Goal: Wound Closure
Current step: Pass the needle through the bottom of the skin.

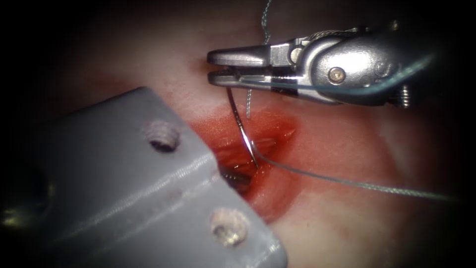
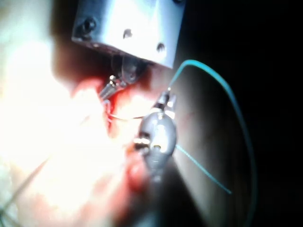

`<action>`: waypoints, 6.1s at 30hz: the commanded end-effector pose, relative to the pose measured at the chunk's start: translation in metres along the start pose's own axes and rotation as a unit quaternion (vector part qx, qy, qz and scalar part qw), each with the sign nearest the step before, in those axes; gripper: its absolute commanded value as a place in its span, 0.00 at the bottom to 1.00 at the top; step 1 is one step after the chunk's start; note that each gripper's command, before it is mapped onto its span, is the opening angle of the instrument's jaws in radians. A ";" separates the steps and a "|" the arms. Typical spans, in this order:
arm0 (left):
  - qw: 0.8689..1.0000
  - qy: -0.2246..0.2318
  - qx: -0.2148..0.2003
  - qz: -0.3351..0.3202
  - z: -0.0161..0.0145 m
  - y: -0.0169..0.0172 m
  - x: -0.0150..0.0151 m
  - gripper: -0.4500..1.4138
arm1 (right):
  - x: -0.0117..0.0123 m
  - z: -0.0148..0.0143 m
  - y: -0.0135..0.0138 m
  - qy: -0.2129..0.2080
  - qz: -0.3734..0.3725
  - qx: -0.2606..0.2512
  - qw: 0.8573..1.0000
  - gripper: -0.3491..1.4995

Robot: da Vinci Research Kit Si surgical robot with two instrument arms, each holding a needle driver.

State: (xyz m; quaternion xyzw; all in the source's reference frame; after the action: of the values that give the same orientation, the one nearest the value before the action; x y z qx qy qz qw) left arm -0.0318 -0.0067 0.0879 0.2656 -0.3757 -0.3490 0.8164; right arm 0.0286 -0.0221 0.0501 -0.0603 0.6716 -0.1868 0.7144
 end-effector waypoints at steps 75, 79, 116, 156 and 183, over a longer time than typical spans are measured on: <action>1.000 -0.005 0.001 0.026 -0.0002 0.0000 -0.0011 0.00 | -0.0006 0.0022 0.0031 -0.075 0.320 0.056 0.943 0.00; 1.000 -0.005 0.001 0.026 -0.0002 -0.0001 -0.0010 0.00 | -0.0007 0.0021 0.0033 -0.076 0.334 0.057 0.938 0.00; 1.000 -0.005 -0.001 0.028 0.0001 -0.0004 -0.0010 0.00 | -0.0010 0.0033 0.0049 -0.097 0.346 0.036 0.933 0.00; 0.999 -0.006 -0.002 0.033 0.0004 -0.0008 -0.0011 0.00 | -0.0004 0.0036 0.0071 -0.089 0.218 0.032 0.971 0.00; 0.999 -0.006 -0.001 0.034 0.0003 -0.0008 -0.0011 0.00 | -0.0002 0.0036 0.0069 -0.096 0.229 0.060 0.967 0.00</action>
State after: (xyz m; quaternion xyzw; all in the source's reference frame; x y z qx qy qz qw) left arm -0.0326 -0.0075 0.0872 0.2518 -0.3868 -0.3240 0.8258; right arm 0.0323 -0.0171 0.0489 0.1250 0.5811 -0.0531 0.8024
